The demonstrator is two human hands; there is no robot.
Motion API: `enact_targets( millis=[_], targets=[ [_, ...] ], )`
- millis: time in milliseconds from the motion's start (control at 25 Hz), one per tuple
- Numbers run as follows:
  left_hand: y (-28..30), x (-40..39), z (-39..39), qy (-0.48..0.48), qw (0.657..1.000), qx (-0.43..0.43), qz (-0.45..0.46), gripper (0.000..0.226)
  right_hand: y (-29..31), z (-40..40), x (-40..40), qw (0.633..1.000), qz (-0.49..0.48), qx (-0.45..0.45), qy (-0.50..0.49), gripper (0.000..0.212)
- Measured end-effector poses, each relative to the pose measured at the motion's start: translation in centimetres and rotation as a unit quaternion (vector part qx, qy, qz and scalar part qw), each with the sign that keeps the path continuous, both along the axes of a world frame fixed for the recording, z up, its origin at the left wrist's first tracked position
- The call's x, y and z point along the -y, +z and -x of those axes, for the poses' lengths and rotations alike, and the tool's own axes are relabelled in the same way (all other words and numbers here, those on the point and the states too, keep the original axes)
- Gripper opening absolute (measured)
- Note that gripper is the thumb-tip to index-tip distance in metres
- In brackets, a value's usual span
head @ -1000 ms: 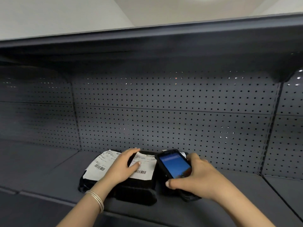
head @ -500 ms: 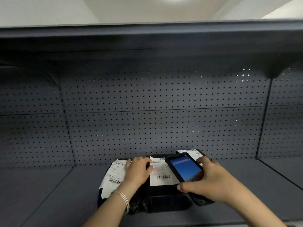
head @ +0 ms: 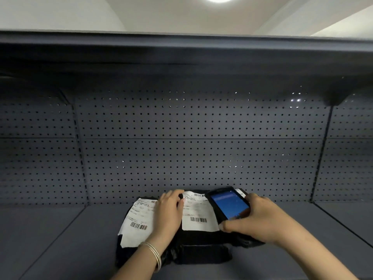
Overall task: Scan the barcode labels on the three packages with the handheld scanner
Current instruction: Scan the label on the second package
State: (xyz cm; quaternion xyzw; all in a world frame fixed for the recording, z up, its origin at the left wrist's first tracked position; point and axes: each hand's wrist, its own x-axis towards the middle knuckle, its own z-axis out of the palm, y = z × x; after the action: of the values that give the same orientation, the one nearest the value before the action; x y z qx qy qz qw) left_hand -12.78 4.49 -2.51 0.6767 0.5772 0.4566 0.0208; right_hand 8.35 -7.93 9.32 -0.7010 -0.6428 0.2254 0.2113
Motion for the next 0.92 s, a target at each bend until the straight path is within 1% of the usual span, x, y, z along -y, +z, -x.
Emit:
enact_targets(
  millis=[200, 400, 520, 640, 800, 920],
  targets=[
    [1.4, 1.7, -0.4, -0.002, 0.994, -0.028, -0.102, 0.021, 1.2, -1.0, 0.2, 0.999, 0.001, 0.017, 0.029, 0.067],
    [0.7, 3.6, -0.1, 0.017, 0.98, -0.078, -0.182, 0.028, 2.9, -2.1, 2.2, 0.997, 0.006, 0.027, 0.073, 0.068],
    [0.0, 4.4, 0.1, 0.029, 0.984, -0.061, -0.167, 0.035, 4.0, -2.7, 4.0, 0.994, 0.01, 0.057, 0.087, 0.065],
    [-0.1, 5.0, 0.1, 0.041, 0.986, -0.042, -0.155, 0.036, 5.0, -3.2, 5.3, 0.992, 0.007, 0.086, 0.095, 0.062],
    [0.0, 5.1, -0.3, 0.053, 0.978, -0.078, -0.185, 0.031, 6.2, -3.7, 6.7, 0.987, 0.006, 0.124, 0.104, 0.063],
    [0.1, 5.0, -0.5, 0.054, 0.977, -0.081, -0.187, 0.031, 6.6, -3.9, 7.2, 0.984, 0.0, 0.14, 0.107, 0.064]
  ],
)
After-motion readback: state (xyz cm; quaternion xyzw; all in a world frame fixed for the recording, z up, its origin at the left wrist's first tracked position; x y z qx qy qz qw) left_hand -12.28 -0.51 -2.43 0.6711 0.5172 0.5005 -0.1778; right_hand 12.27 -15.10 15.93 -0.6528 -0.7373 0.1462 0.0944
